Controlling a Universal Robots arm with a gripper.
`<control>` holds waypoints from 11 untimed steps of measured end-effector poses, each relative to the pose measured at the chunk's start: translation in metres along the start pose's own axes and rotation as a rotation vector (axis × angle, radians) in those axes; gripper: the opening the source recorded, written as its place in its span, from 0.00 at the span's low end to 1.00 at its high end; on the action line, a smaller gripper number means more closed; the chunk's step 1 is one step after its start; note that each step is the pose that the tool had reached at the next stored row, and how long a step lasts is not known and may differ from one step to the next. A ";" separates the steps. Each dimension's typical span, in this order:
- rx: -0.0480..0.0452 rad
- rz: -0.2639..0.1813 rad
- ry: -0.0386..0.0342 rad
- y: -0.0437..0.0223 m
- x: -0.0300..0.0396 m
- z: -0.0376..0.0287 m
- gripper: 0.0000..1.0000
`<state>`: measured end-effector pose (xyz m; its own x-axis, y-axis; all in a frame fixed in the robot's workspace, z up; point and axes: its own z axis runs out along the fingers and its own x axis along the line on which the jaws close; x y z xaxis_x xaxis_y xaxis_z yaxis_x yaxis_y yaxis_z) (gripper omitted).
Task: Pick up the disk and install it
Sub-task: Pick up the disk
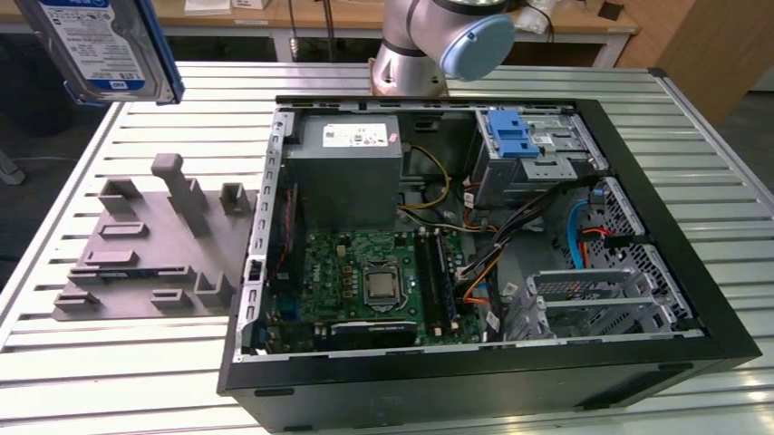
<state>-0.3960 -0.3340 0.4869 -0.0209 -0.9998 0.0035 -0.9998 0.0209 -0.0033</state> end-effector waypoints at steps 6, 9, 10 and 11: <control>0.0000 0.000 0.0000 -0.0042 0.0001 0.0000 0.36; -0.0003 0.000 -0.0001 -0.0100 0.0000 0.0001 0.36; -0.0005 0.000 0.0000 -0.0119 0.0000 0.0001 0.36; -0.0006 0.000 0.0000 -0.0137 0.0000 0.0001 0.36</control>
<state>-0.3824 -0.3343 0.4869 -0.0209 -0.9998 0.0035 -0.9998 0.0209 -0.0027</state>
